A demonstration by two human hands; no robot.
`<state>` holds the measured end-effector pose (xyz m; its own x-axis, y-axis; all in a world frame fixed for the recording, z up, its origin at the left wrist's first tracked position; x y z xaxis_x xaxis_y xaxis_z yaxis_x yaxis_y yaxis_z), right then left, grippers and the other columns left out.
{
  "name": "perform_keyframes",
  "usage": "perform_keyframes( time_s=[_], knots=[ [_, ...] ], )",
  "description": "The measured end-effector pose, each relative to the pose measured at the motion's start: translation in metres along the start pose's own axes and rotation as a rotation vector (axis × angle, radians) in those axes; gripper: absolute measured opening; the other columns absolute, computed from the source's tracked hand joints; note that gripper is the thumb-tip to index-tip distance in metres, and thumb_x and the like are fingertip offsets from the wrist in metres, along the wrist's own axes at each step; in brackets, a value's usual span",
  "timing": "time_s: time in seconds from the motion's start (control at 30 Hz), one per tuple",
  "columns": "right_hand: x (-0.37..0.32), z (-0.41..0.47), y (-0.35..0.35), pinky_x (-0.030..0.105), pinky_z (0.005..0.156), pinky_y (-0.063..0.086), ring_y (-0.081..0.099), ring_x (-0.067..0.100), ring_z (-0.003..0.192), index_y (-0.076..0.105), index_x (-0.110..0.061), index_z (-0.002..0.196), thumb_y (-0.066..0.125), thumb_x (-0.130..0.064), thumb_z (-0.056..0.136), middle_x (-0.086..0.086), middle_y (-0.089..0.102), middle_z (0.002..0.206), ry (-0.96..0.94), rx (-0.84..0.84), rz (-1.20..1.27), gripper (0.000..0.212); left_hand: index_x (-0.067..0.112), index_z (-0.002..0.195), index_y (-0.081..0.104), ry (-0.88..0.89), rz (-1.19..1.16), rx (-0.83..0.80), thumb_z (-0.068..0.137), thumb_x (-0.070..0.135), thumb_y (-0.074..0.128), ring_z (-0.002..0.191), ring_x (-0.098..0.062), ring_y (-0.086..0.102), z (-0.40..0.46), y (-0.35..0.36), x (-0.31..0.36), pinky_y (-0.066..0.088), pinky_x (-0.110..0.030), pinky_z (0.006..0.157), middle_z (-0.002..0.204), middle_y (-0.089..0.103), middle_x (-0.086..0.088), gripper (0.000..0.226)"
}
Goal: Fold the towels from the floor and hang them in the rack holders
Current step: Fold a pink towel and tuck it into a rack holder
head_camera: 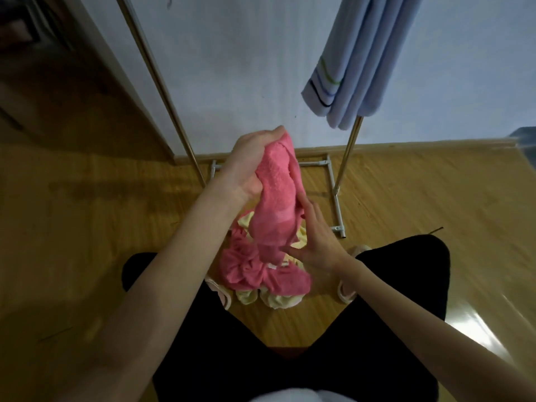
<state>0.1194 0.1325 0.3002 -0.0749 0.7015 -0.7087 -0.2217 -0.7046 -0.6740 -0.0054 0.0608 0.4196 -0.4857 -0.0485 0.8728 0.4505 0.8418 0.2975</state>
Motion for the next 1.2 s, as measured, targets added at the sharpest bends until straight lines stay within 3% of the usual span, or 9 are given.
perform_keyframes(
  time_s=[0.1,0.17,0.23,0.3,0.43,0.67,0.87,1.07,1.2],
  knots=[
    [-0.006,0.010,-0.013,0.037,0.093,0.051,0.055,0.020,0.112,0.038,-0.015,0.141,0.068,-0.035,0.085,0.006,0.053,0.127,-0.029,0.069,0.056,0.067,0.008,0.076,0.061,-0.040,-0.045,0.060,0.091,0.021,0.062,0.057,-0.017,0.062,0.001,-0.004,0.010,0.054,-0.025,0.057,0.062,0.059,-0.006,0.020],
    [-0.010,0.014,-0.025,0.045,0.079,0.053,0.062,0.021,0.096,0.062,-0.007,0.113,0.064,-0.018,0.089,0.005,0.064,0.106,-0.084,0.136,0.037,0.026,0.008,0.075,0.061,-0.070,-0.067,0.115,0.090,0.021,0.063,0.057,-0.017,0.061,0.004,-0.009,0.014,0.053,-0.023,0.054,0.059,0.061,-0.005,0.020],
    [-0.011,0.018,-0.035,0.044,0.074,0.052,0.064,0.019,0.089,0.067,-0.007,0.097,0.063,-0.010,0.089,0.002,0.068,0.094,-0.095,0.157,0.018,0.010,0.008,0.074,0.061,-0.095,-0.097,0.157,0.090,0.020,0.063,0.059,-0.018,0.061,0.005,-0.012,0.018,0.052,-0.024,0.056,0.055,0.061,-0.005,0.020],
    [-0.013,0.020,-0.042,0.042,0.074,0.053,0.064,0.015,0.089,0.066,-0.008,0.100,0.067,-0.014,0.088,-0.001,0.068,0.096,-0.068,0.142,0.018,0.014,0.008,0.072,0.059,-0.103,-0.144,0.171,0.091,0.017,0.061,0.057,-0.017,0.059,0.006,-0.011,0.022,0.053,-0.024,0.056,0.050,0.060,-0.003,0.022],
    [-0.037,0.020,-0.045,0.030,0.074,0.052,0.058,0.016,0.092,0.056,-0.005,0.112,0.075,-0.047,0.075,0.001,0.061,0.104,-0.134,0.187,-0.041,0.059,0.008,0.064,0.053,-0.090,-0.226,0.197,0.094,0.012,0.054,0.045,-0.013,0.055,0.007,-0.006,0.029,0.049,-0.021,0.050,0.050,0.054,-0.003,0.030],
    [-0.081,0.031,-0.040,0.028,0.057,0.034,0.037,0.019,0.072,0.048,-0.004,0.078,0.074,-0.061,0.067,0.005,0.040,0.076,-0.142,0.520,-0.250,0.063,0.011,0.057,0.040,-0.052,-0.352,0.293,0.095,0.004,0.043,0.044,-0.012,0.039,0.009,0.000,0.039,0.035,-0.014,0.037,0.056,0.036,0.001,0.039],
    [-0.070,0.043,-0.046,0.023,0.053,0.029,0.039,0.014,0.072,0.050,-0.008,0.085,0.070,-0.040,0.068,0.000,0.044,0.081,0.105,0.561,-0.271,0.041,0.008,0.065,0.045,-0.036,-0.352,0.363,0.095,0.001,0.039,0.056,-0.017,0.046,0.012,0.001,0.045,0.039,-0.022,0.049,0.066,0.043,-0.004,0.031],
    [-0.053,0.038,-0.064,0.043,0.057,0.048,0.053,0.023,0.071,0.063,0.001,0.094,0.054,-0.019,0.091,0.009,0.057,0.085,-0.070,0.377,-0.094,0.023,0.010,0.065,0.041,-0.004,-0.320,0.384,0.097,0.002,0.036,0.058,-0.015,0.042,0.028,-0.014,0.055,0.036,-0.019,0.052,0.068,0.041,-0.003,0.033],
    [-0.054,0.038,-0.098,0.027,0.057,0.045,0.057,0.005,0.066,0.064,-0.007,0.101,0.045,-0.016,0.097,-0.004,0.064,0.079,-0.006,0.401,0.080,0.021,0.004,0.065,0.040,-0.041,-0.241,0.330,0.095,-0.005,0.027,0.052,-0.017,0.048,0.043,-0.029,0.049,0.042,-0.019,0.045,0.066,0.040,-0.008,0.034]
  ],
)
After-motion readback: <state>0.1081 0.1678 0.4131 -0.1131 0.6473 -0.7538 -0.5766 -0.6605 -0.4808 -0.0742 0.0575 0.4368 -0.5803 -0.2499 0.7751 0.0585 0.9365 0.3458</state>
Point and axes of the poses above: each hand's wrist, its own z-axis towards the middle knuckle, its own y-axis out of the palm, x = y × z, the point moved 6 cm from there along z, towards the middle knuckle
